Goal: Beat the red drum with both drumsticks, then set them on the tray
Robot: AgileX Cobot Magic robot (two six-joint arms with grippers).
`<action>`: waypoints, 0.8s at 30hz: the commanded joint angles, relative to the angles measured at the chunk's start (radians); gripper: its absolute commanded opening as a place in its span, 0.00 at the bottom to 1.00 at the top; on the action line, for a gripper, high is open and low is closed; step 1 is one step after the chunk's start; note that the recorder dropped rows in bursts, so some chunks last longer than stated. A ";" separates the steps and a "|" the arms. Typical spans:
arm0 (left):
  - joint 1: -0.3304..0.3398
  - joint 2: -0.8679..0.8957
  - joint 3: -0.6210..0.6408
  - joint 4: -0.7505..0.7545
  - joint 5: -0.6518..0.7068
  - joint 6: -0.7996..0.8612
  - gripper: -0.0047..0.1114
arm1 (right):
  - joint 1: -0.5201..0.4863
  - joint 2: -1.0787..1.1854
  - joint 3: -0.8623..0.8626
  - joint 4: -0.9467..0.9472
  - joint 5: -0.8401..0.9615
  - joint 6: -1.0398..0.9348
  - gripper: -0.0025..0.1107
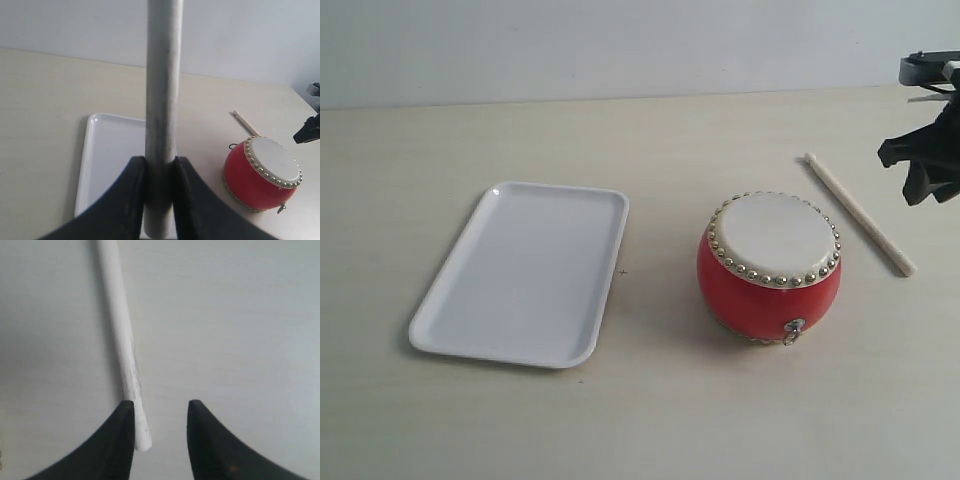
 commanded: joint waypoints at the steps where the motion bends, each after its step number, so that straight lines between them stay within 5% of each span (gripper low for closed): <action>1: 0.003 0.000 0.004 0.011 -0.016 -0.005 0.04 | 0.010 -0.003 0.007 0.015 0.038 -0.008 0.32; 12: 0.003 0.000 0.004 0.011 -0.016 -0.005 0.04 | 0.108 -0.002 0.007 -0.107 0.062 -0.011 0.42; 24: 0.003 0.000 0.004 0.007 -0.016 -0.005 0.04 | 0.108 0.102 0.004 -0.167 0.047 -0.004 0.42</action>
